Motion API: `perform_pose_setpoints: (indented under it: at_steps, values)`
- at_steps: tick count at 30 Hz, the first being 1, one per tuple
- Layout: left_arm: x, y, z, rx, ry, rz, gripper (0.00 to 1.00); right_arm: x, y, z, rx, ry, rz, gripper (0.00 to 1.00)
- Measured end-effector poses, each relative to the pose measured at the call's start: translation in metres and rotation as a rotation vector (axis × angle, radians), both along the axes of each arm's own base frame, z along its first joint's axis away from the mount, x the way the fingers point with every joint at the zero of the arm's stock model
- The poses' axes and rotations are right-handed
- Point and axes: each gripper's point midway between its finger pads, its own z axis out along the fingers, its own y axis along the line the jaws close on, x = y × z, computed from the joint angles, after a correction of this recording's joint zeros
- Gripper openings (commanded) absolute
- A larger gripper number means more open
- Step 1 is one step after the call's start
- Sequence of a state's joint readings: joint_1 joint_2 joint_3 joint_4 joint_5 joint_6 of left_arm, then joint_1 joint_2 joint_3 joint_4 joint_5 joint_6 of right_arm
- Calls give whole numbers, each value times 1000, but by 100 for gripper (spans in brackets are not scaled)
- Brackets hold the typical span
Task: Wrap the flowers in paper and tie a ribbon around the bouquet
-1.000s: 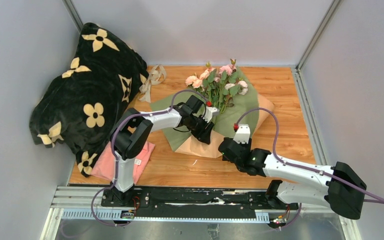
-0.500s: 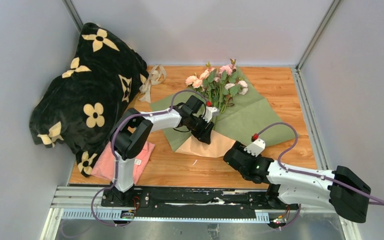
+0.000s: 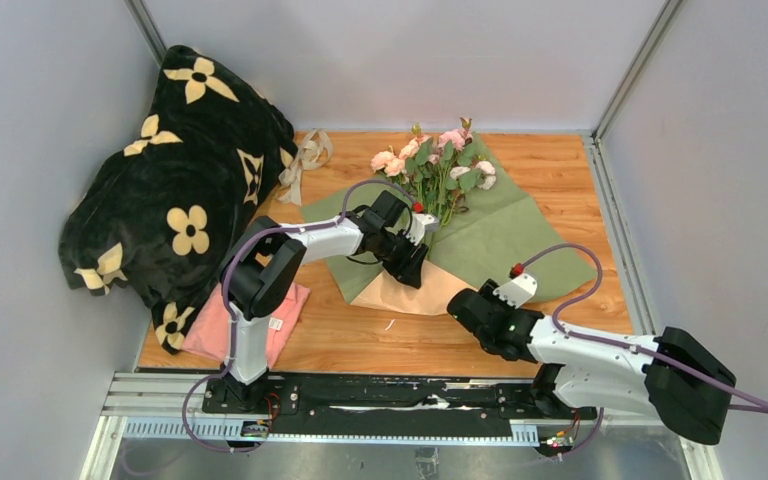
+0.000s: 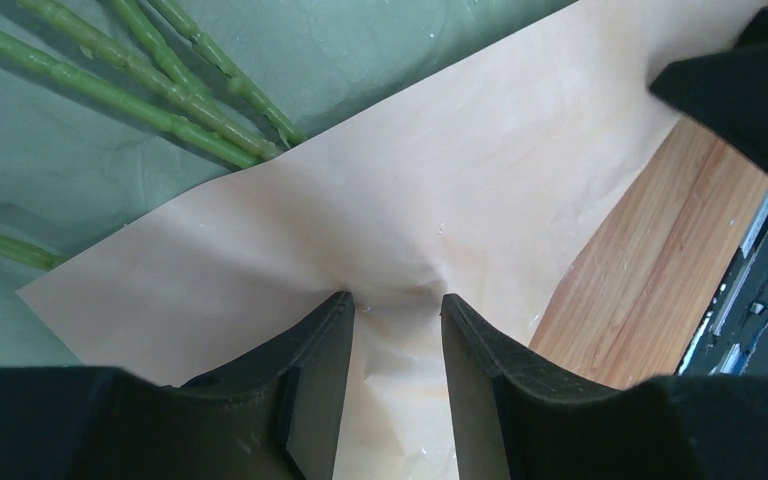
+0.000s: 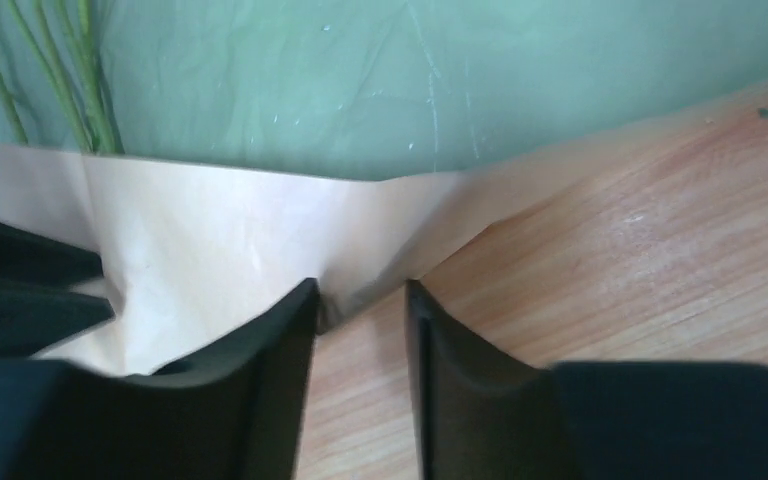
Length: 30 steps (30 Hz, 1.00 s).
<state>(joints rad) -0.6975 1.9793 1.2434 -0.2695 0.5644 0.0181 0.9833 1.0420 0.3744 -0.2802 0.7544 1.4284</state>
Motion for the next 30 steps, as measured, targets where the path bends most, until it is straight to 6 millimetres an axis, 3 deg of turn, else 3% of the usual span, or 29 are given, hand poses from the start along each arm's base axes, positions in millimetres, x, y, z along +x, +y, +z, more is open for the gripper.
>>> perform_pose_setpoints:
  at_steps: [2, 4, 17, 23, 27, 30]
  values:
    - [0, 0, 0, 1, 0, 0, 47, 3, -5, 0, -39, -6, 0, 8]
    - [0, 0, 0, 0, -2, 0, 47, 6, -9, 1, -100, -9, 20, 0]
    - [10, -7, 0, 17, -22, -5, 48, 31, 12, 37, -643, 51, 293, 0]
    - [18, -10, 0, 11, -24, 1, 48, 35, 43, 57, -1012, 9, 478, 0]
    - [19, -10, -1, 2, -9, 5, 48, 33, 65, 54, -1232, -10, 640, 0]
    - [19, -9, 0, -8, 2, 7, 48, 34, 88, 55, -1292, -55, 749, 0]
